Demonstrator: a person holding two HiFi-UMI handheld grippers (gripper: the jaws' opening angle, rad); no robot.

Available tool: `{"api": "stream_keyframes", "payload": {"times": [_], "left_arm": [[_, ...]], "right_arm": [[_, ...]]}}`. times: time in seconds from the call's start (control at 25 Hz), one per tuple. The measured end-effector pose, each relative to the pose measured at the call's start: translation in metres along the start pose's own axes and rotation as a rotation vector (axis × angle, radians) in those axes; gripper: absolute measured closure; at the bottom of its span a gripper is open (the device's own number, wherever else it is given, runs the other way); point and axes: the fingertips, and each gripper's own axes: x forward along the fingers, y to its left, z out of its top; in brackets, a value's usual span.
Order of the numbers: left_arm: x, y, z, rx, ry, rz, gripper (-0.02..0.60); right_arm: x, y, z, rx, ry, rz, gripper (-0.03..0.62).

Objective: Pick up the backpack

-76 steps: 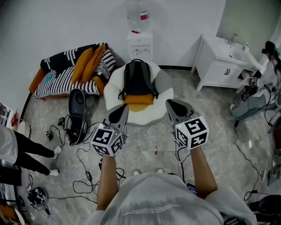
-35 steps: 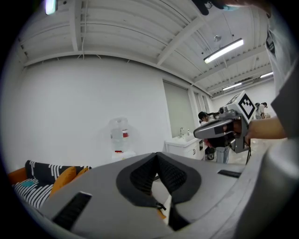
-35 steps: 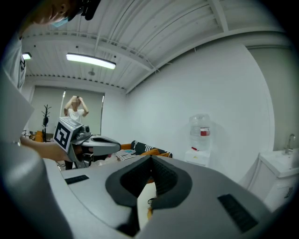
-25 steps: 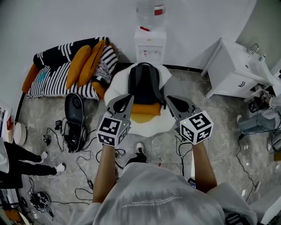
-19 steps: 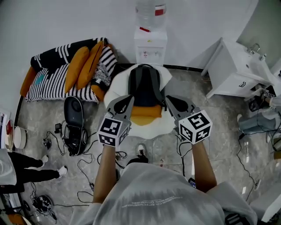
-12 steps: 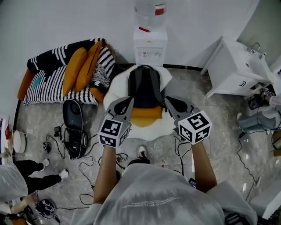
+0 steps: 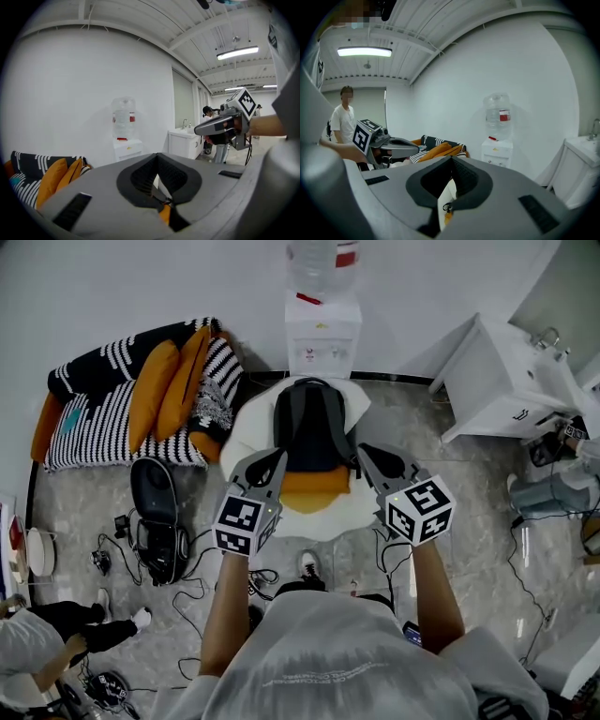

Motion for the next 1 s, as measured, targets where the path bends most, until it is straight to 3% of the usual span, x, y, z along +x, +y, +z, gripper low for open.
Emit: {"api": "stream_keyframes", "payload": {"times": [0.2, 0.64, 1.0], "left_arm": [[0.013, 0.019, -0.014, -0.012, 0.03, 0.002, 0.588], [0.045, 0.045, -0.033, -0.038, 0.071, 0.037, 0.588], [0.082, 0.065, -0.049, -0.099, 0.106, 0.112, 0.588]], "right_arm": [[0.017, -0.018, -0.012, 0.001, 0.038, -0.053, 0.594], [0.053, -0.057, -0.032, 0.052, 0.082, -0.059, 0.594], [0.082, -0.102, -0.05, 0.064, 0.135, -0.026, 0.594]]}}
